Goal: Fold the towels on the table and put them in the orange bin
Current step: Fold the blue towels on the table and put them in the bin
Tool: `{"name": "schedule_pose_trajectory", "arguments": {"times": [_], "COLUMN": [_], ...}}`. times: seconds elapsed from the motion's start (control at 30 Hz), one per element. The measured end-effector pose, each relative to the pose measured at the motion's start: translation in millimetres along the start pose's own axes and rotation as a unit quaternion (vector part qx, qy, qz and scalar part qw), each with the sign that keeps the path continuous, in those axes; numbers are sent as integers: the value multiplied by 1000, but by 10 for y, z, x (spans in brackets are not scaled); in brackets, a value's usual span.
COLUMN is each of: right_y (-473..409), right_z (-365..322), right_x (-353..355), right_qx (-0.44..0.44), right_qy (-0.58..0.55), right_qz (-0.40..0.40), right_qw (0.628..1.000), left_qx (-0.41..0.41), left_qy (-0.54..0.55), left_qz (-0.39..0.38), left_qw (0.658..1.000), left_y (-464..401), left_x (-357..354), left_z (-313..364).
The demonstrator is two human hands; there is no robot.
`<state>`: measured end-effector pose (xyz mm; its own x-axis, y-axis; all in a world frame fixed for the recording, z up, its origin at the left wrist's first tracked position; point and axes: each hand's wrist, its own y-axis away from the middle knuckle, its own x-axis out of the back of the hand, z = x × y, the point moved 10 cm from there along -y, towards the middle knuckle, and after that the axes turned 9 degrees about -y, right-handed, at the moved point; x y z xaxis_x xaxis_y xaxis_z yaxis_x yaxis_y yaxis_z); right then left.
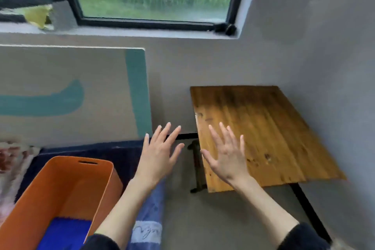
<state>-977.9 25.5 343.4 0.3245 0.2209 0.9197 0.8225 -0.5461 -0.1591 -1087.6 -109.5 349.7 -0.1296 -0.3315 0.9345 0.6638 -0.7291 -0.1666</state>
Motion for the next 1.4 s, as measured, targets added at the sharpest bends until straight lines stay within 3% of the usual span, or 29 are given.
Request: {"name": "schedule_pose_trajectory", "arguments": {"times": [0.33, 0.47, 0.73, 1.13, 1.4], "right_y": [1880, 2982, 5279, 7756, 8642], "right_z": [1772, 2274, 2977, 3632, 4510], "right_x": [1567, 2003, 2478, 2557, 1996], "right_qx": [-216, -287, -420, -599, -675], "right_qy": [38, 51, 84, 68, -7], "right_qz": [156, 192, 186, 194, 156], "right_qw": [963, 937, 884, 774, 721], "left_qx": [-291, -368, -468, -606, -614], "left_qy": [14, 47, 80, 70, 16], "left_qz": [-18, -39, -138, -240, -341], "left_qw": [956, 928, 869, 755, 712], "left_y": [385, 1031, 2804, 4625, 5095], "left_x": [-249, -389, -955, -1844, -3120], "left_z": [2824, 3871, 5484, 7102, 7524]}}
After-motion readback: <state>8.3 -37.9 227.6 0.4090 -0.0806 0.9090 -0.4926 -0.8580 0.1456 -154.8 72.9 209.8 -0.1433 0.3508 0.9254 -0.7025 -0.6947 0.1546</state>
